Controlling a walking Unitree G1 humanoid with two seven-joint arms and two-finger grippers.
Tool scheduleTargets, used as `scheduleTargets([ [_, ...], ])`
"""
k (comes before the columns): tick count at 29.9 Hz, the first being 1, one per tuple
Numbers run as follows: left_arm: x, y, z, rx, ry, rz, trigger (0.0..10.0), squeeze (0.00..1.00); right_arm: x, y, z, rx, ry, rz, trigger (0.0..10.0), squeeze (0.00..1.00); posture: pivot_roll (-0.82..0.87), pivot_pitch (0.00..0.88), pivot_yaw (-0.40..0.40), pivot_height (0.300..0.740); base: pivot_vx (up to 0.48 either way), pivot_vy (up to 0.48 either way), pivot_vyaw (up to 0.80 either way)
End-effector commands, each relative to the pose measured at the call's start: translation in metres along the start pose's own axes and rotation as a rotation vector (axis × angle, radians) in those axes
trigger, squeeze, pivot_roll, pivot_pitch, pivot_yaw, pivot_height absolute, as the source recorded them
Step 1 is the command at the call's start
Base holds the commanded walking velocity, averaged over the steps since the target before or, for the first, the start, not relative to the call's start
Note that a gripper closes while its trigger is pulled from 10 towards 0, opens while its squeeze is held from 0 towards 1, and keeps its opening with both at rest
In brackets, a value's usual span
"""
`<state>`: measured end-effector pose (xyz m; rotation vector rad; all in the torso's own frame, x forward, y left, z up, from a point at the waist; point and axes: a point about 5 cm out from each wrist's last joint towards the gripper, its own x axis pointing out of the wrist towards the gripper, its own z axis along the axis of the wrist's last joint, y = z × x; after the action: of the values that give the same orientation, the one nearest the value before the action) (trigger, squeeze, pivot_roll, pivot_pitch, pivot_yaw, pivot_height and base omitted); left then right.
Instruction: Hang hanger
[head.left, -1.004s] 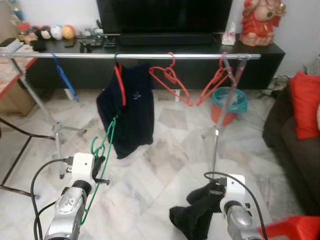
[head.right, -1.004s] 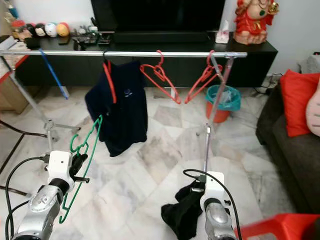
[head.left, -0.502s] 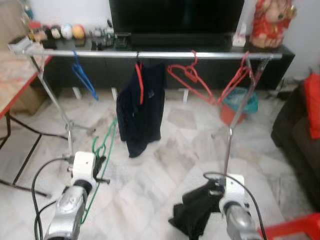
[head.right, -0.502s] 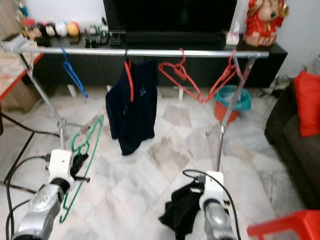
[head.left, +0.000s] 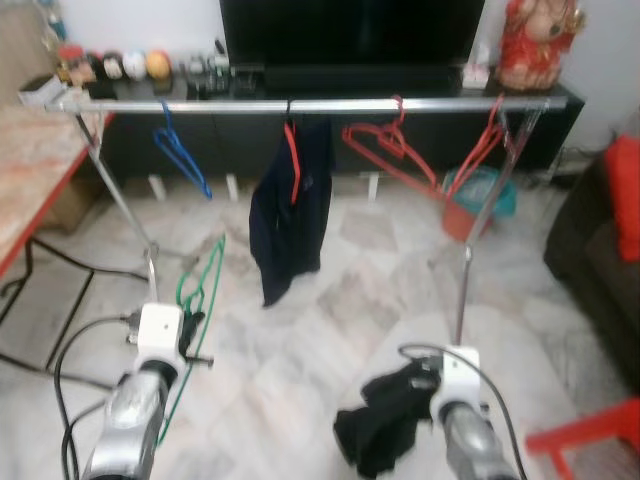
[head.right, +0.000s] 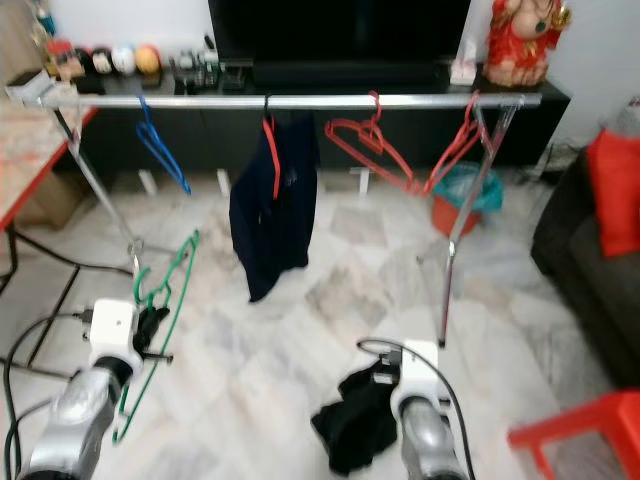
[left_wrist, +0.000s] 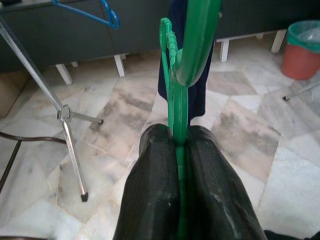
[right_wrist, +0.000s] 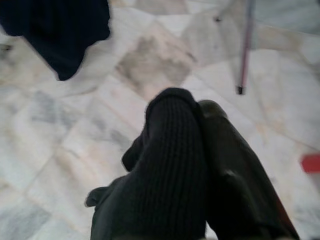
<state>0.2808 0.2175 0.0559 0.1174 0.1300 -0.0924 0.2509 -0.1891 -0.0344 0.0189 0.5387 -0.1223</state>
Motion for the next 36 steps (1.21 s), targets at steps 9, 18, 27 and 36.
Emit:
scheduleTargets([
  [9,-0.0009,0.0011,0.0017,0.004,-0.008,-0.01,10.0,0.0,0.0021,0.0055,0.0067,0.012,-0.028,0.006,10.0,0.0,-0.05,0.0,0.036,0.74,0.0,0.0,0.0],
  [18,-0.0011,0.0024,0.0019,0.007,-0.009,-0.007,10.0,0.0,0.0021,0.006,0.0066,0.012,-0.026,0.006,10.0,0.0,-0.04,0.0,0.037,0.74,0.0,0.0,0.0],
  [27,-0.0012,0.0026,0.0033,0.005,-0.017,-0.008,10.0,0.0,0.0022,0.0063,0.0067,0.014,-0.027,0.006,10.0,0.0,-0.05,0.0,0.038,0.74,0.0,0.0,0.0],
  [36,-0.0012,0.0023,0.0037,0.003,-0.02,-0.008,10.0,0.0,0.0023,0.0062,0.007,0.012,-0.028,0.007,10.0,0.0,-0.05,0.0,0.037,0.74,-0.144,0.0,0.0],
])
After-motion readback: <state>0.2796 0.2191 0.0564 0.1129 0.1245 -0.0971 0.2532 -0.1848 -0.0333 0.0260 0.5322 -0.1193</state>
